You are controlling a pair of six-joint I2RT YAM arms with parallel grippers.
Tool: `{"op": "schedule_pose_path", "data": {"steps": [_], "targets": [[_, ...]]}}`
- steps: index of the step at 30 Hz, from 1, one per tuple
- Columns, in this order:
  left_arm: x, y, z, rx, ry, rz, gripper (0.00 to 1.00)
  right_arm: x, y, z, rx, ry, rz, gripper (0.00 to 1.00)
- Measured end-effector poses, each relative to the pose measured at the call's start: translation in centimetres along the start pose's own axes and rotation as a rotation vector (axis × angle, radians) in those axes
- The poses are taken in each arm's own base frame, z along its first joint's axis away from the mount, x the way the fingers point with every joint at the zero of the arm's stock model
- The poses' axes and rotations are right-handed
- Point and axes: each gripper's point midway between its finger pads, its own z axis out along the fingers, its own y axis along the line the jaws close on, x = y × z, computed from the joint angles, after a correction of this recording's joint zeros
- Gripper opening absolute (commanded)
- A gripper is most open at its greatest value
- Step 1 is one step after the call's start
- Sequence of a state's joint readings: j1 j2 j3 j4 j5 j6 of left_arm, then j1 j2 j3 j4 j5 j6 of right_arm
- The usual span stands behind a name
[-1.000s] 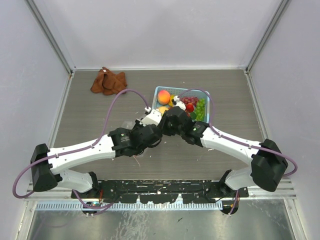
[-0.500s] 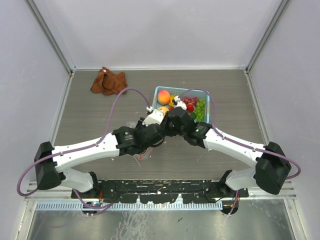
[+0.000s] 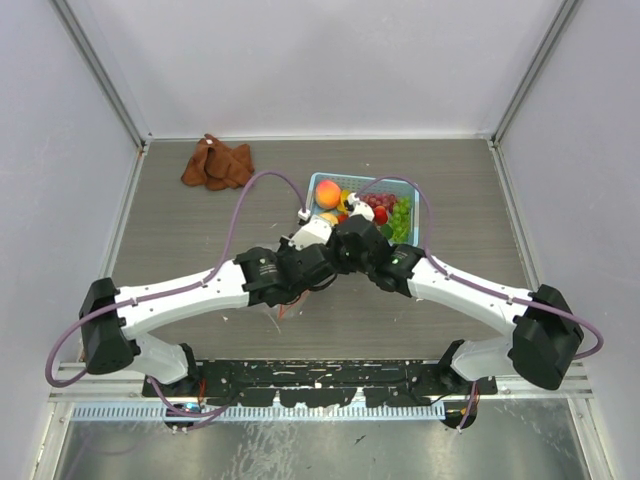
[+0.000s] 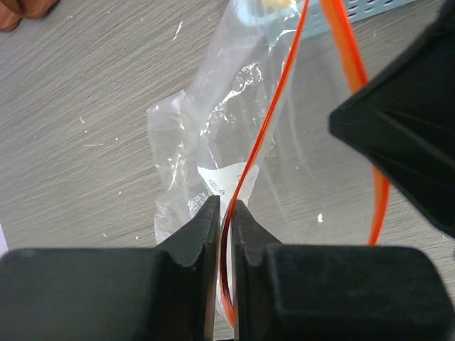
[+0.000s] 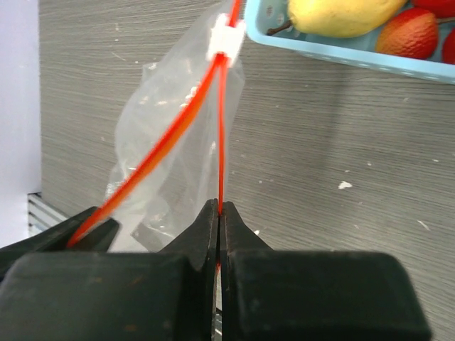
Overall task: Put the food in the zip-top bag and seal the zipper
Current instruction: Open the zipper of the food storage bag.
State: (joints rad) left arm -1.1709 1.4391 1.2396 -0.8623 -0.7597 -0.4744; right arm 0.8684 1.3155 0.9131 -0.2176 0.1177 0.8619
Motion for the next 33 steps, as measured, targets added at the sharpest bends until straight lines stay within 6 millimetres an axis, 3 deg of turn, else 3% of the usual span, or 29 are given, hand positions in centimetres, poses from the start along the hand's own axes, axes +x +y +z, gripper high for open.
{"op": "schedule_pose_path", "data": {"steps": [4,11,15,26,33], "targets": [[-0.2,1.3,-0.4,-0.022,-0.006,-0.020,0.00,-0.1,-1.5,-0.2,0.062,-0.014,-0.033,0.01],[-1.2,5.1,-1.8,-0.072,-0.042,-0.092,0.00,-0.1,-4.1,-0.4,0.167,-0.033,-0.089,0.04],[-1.5,7.0,-2.2,-0.096,-0.052,-0.142,0.00,-0.2,-4.4,-0.4,0.180,-0.041,-0.111,0.07],[-1.4,8.0,-2.2,-0.105,-0.053,-0.121,0.00,-0.3,-2.8,-0.5,0.091,-0.008,-0.224,0.59],[-0.4,8.5,0.0,-0.160,0.018,-0.076,0.00,-2.8,-0.6,-2.1,0.012,-0.035,-0.352,0.80]]}}
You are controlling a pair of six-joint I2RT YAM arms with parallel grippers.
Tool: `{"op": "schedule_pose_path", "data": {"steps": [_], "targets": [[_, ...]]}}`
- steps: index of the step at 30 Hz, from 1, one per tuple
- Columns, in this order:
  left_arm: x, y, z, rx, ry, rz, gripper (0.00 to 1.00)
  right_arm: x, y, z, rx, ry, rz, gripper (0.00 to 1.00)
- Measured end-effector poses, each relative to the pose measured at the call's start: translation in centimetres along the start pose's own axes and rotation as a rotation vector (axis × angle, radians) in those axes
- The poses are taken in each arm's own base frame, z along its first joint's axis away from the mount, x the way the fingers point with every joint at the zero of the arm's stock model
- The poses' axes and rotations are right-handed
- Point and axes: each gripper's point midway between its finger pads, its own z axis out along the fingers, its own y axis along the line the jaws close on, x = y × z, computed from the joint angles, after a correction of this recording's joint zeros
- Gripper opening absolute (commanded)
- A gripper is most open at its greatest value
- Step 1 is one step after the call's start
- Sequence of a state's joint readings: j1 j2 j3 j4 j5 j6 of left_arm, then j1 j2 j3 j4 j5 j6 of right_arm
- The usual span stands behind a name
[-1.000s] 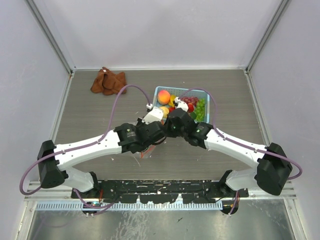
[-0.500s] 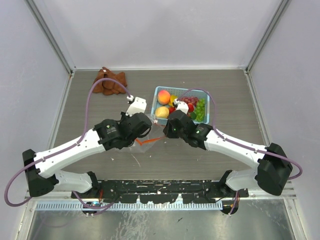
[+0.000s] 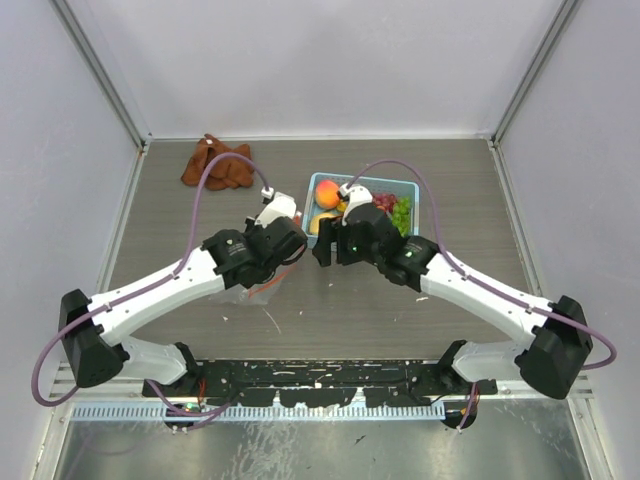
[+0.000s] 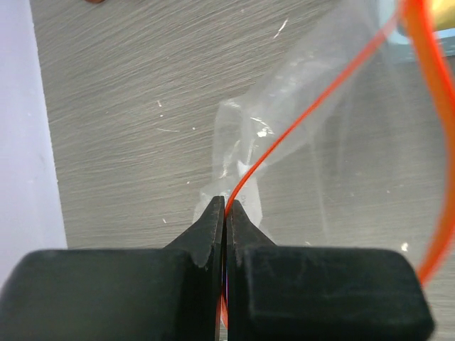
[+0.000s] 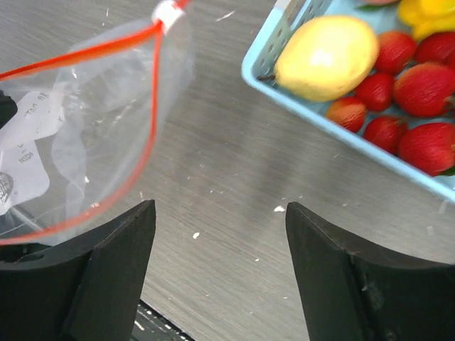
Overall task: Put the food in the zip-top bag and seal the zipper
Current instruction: Open the zipper of the food storage bag, then move the bin to the center of the board.
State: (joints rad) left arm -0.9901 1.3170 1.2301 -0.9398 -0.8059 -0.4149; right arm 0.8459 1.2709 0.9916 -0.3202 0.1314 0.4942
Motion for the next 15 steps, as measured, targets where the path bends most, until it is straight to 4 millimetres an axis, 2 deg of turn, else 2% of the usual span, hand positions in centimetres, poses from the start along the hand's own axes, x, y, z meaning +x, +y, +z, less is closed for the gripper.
{"op": "schedule_pose_path", "data": {"steps": [4,10,12,15], "targets": [[0.3,0.9,1.0,-0.029,0.031,0.029,0.00,-2.2,-2.1,-1.3,0.013,-0.038,-0.025,0.85],[-0.5,1.8,1.5,-0.038,0.036,0.062,0.00,-4.8,-8.0,-2.4,0.098,-0.076,0.012,0.95],[-0.8,1.9,1.7,-0.035,0.039,0.068,0.00,-5.3,-9.9,-2.5,0.129,-0.078,0.031,0.99],[-1.4,2.0,1.8,-0.024,0.044,0.069,0.00,-5.7,-12.6,-2.3,0.177,-0.074,0.061,1.00]]}}
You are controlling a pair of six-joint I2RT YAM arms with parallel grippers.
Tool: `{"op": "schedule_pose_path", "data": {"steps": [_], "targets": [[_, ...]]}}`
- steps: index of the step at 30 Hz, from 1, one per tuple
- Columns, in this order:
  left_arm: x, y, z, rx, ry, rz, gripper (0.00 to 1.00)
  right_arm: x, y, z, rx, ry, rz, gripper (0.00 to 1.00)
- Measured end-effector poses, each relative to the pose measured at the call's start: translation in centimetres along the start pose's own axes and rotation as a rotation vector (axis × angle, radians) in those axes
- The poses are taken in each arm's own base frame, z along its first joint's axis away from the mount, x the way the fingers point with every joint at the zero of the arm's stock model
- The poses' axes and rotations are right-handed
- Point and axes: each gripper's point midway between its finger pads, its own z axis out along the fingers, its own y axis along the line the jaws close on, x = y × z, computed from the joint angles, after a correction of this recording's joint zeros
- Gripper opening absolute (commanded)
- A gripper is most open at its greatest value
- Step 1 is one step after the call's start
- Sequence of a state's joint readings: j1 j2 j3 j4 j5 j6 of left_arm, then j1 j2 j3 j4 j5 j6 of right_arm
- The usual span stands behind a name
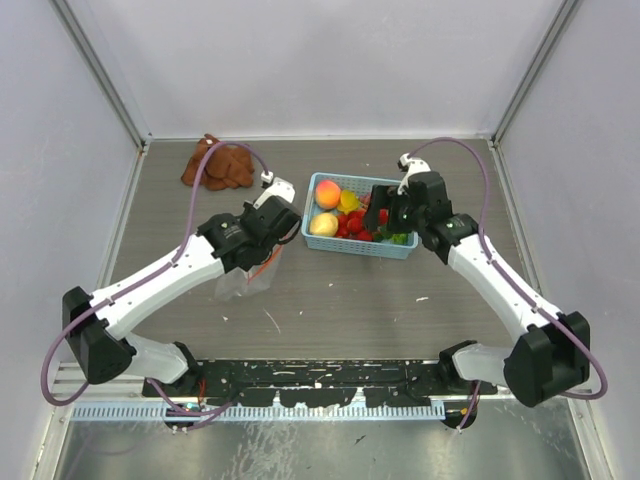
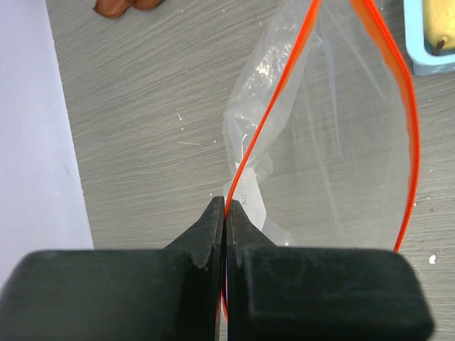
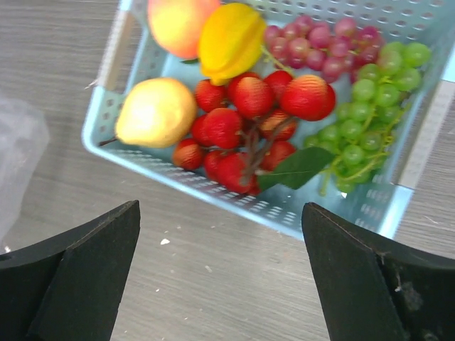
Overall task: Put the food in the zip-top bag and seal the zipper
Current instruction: Move the bin to the center of the board.
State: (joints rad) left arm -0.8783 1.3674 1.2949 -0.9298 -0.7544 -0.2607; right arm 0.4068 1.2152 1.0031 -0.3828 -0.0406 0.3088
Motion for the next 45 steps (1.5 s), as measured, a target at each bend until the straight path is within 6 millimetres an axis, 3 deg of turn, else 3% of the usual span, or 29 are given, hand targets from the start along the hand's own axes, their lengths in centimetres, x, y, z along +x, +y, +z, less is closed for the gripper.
{"op": "schedule_pose_path", "data": {"steps": [5,9,19,22,28,38,42,45], "targets": [[-1.9,0.3,-0.7,0.024,-0.030,0.007,0.00,0.7,-3.9,2.0,0.069,0.059,0.053,1.00],[-2.8,0.4,-0.8,0.030,-0.045,0.042,0.00,1.6,-5.8,3.3,0.093,0.098,0.092,1.00],[-2.5,-0.3,0.1,0.029,-0.018,0.125,0.00,6.3,-8.2,4.2,0.111,0.197,0.180,1.00],[-3.0,-0.2,-0.2,0.036,-0.030,0.127,0.00,6.4,-8.1,4.0,0.107,0.191,0.185,1.00],[-4.1,-0.1,-0.6,0.042,-0.052,0.110,0.00,7.2,-9.0,1.9,0.164,0.179,0.210,1.00],[-3.8,-0.9,-0.1,0.062,-0.037,0.124,0.00,9.2,-10.2,-2.3,0.292,0.206,0.252,1.00],[-3.4,-1.6,0.3,0.083,-0.033,0.125,0.00,8.6,-9.9,-4.0,0.291,0.180,0.242,1.00],[-2.6,-2.2,0.7,0.105,-0.018,0.130,0.00,6.4,-8.8,-4.8,0.251,0.129,0.223,1.00]]}}
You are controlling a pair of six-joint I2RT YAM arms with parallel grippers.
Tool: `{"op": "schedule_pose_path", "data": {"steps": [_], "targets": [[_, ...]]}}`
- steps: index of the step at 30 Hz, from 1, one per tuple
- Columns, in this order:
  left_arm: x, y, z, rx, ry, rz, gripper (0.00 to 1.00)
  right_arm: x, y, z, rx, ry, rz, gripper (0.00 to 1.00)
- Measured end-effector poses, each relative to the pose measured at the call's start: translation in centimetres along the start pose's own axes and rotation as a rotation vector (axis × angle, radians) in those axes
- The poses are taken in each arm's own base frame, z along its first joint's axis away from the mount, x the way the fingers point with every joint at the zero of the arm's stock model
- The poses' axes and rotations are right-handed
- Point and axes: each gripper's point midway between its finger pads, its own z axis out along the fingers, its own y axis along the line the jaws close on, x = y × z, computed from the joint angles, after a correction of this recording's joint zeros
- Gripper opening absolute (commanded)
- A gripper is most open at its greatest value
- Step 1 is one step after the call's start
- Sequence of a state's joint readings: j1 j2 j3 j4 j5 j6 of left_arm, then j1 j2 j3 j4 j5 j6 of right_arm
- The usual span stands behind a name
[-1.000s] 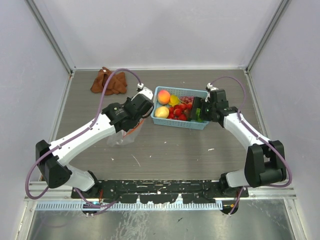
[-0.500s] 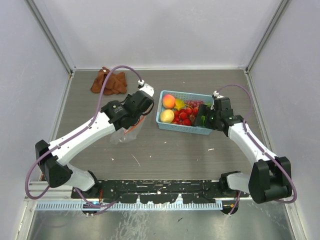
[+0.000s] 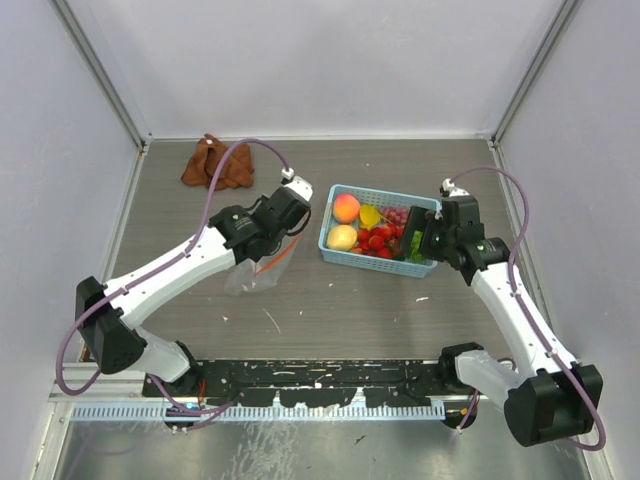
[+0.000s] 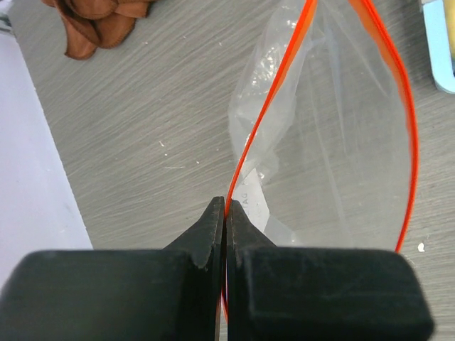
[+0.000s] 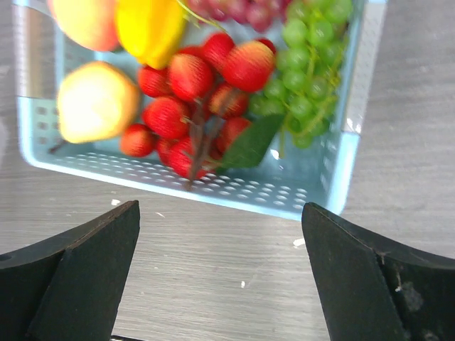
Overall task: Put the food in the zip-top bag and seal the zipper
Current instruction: Move the bin to the center of the board, then open the zipper of the food storage bag.
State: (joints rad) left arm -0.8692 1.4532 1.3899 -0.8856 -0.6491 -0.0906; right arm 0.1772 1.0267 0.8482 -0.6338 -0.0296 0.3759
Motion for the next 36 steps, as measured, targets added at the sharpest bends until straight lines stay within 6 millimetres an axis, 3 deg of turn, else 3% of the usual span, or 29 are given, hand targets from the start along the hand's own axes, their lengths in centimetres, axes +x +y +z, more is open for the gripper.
{"op": "schedule_pose_path", "data": {"steps": [4,7,19,26,32,34,36], "targets": [[0.4,-0.9,0.2,0.037,0.010,-0.021,0.00,-2.4,2.9,-1.0,-0.098,-0.067,-0.020,1.00],[0.4,-1.4,0.1,0.060,0.012,-0.058,0.00,-2.5,5.8,-0.9,-0.180,-0.069,-0.041,1.00],[0.6,-3.0,0.9,0.062,0.044,-0.217,0.00,0.9,19.3,0.0,-0.459,0.010,-0.074,1.00],[0.6,-3.5,1.2,0.057,0.053,-0.318,0.00,2.6,23.9,0.7,-0.538,0.037,-0.041,0.96],[0.3,-3.6,0.9,0.061,0.044,-0.381,0.00,4.7,24.8,3.2,-0.509,0.097,-0.026,0.75],[0.3,-3.5,0.7,0.063,0.034,-0.395,0.00,5.2,24.9,3.9,-0.496,0.115,-0.027,0.63],[0.1,-3.3,0.4,0.064,0.027,-0.410,0.00,5.5,24.9,4.4,-0.487,0.124,-0.032,0.43]]}}
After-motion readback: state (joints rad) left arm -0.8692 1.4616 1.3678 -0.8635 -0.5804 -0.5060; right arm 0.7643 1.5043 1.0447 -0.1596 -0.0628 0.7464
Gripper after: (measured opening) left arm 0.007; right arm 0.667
